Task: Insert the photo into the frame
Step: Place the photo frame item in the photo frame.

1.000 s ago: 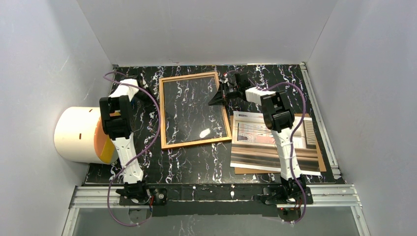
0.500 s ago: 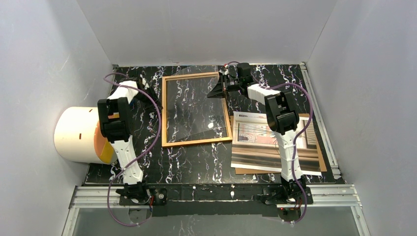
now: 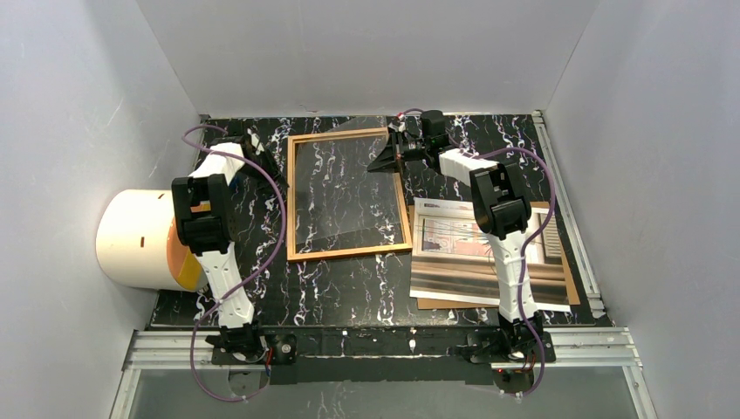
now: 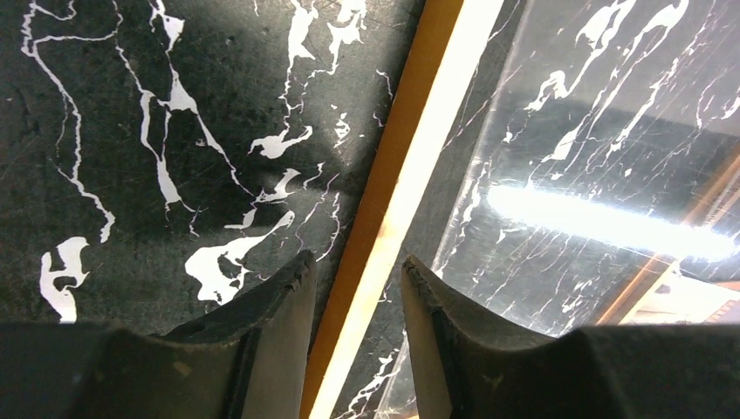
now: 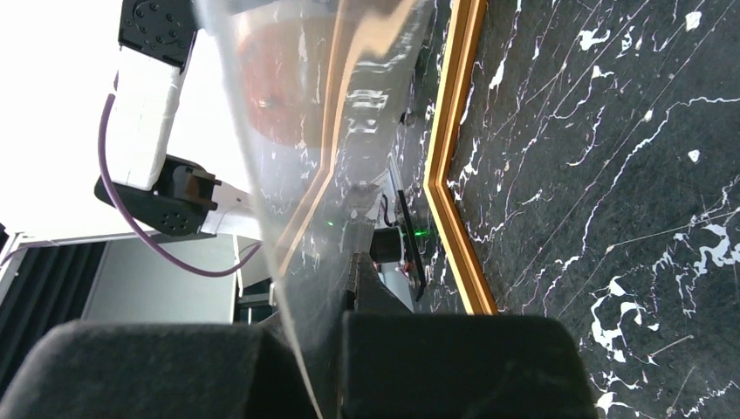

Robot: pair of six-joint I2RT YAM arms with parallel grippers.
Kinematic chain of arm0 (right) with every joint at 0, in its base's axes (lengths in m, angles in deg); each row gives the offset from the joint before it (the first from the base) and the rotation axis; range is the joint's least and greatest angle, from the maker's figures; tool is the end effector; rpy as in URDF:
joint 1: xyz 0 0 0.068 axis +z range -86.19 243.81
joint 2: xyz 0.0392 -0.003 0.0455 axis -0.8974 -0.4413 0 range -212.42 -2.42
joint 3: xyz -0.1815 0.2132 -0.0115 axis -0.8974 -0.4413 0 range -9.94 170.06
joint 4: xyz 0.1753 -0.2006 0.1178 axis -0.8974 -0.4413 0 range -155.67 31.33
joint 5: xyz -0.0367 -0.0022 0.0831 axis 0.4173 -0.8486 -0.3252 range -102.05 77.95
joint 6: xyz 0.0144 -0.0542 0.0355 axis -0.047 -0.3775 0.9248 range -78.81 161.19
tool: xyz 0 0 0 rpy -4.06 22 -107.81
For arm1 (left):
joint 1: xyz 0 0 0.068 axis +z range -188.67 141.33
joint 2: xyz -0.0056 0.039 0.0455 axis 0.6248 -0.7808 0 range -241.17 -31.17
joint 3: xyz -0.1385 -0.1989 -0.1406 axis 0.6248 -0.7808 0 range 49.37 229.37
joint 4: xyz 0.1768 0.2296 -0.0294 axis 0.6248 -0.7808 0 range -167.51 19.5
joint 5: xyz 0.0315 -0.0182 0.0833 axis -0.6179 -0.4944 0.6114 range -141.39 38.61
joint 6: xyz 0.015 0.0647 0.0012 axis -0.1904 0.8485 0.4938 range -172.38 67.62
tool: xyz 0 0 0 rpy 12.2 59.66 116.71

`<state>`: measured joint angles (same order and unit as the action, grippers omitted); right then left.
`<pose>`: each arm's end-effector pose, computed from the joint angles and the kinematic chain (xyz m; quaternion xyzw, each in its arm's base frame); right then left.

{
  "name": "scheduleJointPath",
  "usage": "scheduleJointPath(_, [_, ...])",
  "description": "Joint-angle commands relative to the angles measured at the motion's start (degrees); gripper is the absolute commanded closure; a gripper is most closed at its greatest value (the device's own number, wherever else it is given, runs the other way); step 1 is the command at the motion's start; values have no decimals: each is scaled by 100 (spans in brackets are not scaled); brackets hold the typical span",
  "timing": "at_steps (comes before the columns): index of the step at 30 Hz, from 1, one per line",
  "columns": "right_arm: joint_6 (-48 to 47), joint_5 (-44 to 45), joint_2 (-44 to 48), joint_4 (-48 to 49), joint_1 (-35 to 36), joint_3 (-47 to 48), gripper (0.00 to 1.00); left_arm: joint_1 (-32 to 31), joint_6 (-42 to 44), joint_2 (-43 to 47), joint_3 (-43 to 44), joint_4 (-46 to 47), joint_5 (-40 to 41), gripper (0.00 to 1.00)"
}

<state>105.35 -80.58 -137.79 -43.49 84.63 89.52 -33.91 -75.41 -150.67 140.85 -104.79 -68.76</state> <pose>0.5058 0.2446 0.1577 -0.0461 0.7501 0.6589 0.0335 0.4834 0.0246 0.1629 -0.1954 0.9404 -0.1823 0.2104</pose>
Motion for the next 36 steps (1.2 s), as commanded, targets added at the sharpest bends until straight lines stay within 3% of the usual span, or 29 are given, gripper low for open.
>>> scheduleJointPath(1, [-274, -279, 126, 121, 70, 184, 99, -14, -6, 112, -36, -26, -308, 61])
scheduleJointPath(18, [-1840, -148, -222, -1477, 111, 977, 99, -15, 96, -261, 51, -237, -108, 72])
scheduleJointPath(36, [-2781, 95, -750, -2547, 124, 1622, 99, -21, 157, -450, 158, -367, -43, 73])
